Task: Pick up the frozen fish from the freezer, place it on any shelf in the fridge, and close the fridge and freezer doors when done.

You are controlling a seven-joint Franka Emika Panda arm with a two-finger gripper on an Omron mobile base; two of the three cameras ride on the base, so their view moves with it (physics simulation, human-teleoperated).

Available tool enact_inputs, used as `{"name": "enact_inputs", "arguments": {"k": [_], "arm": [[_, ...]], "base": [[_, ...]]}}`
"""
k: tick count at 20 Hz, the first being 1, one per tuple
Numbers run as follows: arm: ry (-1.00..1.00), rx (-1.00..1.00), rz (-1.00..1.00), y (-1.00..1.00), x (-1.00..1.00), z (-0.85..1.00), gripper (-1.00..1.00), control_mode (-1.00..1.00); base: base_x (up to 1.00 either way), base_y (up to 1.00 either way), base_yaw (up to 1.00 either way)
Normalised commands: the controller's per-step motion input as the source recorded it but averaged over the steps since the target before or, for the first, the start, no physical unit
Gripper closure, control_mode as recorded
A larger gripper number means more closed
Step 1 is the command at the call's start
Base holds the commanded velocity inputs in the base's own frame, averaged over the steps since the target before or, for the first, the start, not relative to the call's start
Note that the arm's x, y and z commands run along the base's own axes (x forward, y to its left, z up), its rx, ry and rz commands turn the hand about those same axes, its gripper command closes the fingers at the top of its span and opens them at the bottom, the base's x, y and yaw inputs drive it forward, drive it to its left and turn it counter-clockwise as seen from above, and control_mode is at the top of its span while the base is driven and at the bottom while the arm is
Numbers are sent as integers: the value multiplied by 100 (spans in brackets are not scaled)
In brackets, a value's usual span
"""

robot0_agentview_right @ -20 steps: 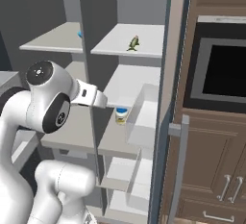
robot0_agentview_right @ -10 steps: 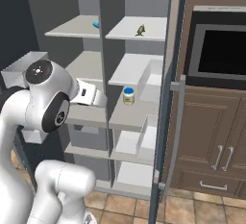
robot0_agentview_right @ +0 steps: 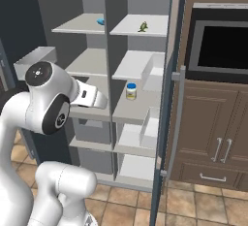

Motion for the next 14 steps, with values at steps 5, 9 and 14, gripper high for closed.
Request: {"name": "enact_inputs", "arguments": {"k": [5, 9, 14], "arm": [[0, 0, 0, 0, 0, 0, -100, -100], [0, 0, 0, 0, -2, 0, -100, -100], [-4, 0, 1, 2, -16, 4, -100, -100]], "base": [[0, 0, 0], [0, 0, 0], [0, 0, 0]]}}
